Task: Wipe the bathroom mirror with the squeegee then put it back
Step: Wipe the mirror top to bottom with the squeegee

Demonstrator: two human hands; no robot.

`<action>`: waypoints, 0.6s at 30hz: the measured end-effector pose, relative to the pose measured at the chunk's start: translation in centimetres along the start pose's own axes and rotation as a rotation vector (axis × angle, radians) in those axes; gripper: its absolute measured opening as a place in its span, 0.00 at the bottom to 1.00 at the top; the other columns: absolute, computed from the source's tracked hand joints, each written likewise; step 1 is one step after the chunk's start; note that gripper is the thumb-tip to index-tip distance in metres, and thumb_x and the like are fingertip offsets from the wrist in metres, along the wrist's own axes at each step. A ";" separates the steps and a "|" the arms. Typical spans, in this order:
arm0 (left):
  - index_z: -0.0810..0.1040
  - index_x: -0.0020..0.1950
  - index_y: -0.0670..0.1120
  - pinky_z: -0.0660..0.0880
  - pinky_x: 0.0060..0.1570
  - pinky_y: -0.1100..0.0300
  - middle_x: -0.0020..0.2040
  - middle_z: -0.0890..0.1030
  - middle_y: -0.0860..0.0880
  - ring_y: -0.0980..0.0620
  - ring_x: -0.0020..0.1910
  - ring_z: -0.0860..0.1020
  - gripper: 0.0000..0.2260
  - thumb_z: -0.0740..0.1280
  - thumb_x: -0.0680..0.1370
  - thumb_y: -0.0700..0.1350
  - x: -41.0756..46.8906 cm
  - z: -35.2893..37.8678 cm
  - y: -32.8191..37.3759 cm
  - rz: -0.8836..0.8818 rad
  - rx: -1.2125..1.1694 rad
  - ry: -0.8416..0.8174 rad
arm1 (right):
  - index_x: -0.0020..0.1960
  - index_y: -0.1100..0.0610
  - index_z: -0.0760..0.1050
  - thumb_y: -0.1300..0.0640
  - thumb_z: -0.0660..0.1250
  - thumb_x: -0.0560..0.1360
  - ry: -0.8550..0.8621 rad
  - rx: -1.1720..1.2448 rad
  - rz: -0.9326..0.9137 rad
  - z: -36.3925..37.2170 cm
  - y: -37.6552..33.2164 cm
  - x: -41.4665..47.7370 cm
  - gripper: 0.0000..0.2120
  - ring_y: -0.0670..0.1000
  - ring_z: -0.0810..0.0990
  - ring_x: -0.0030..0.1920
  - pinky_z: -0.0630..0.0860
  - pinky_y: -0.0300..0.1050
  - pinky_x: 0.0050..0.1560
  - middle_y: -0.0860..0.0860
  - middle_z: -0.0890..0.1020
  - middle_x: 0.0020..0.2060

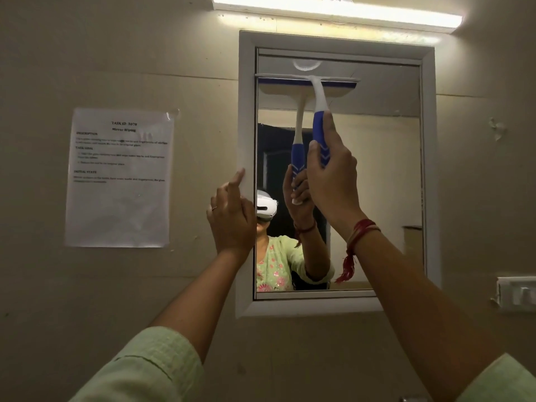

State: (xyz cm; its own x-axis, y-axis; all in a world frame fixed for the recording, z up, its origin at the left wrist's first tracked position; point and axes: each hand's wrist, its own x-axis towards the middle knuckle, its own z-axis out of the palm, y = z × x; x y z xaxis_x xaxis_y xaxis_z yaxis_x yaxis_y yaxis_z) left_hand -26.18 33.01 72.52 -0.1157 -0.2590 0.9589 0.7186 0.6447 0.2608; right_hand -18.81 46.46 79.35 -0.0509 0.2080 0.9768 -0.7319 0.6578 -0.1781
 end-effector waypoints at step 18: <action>0.68 0.69 0.46 0.58 0.50 0.69 0.54 0.76 0.40 0.46 0.51 0.73 0.21 0.53 0.76 0.41 0.1 0.1 -0.1 -0.004 -0.002 0.007 | 0.74 0.51 0.53 0.56 0.58 0.79 -0.068 -0.015 0.012 -1.8 1.3 -5.9 0.26 0.42 0.79 0.37 0.74 0.24 0.42 0.43 0.75 0.47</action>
State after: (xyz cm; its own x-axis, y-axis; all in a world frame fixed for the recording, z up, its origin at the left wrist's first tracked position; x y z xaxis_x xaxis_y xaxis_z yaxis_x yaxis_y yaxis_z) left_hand -26.33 32.96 72.56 -0.1140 -0.2664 0.9571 0.7194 0.6423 0.2644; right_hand -18.21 47.42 73.14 -0.1060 0.1660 0.9804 -0.7210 0.6662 -0.1907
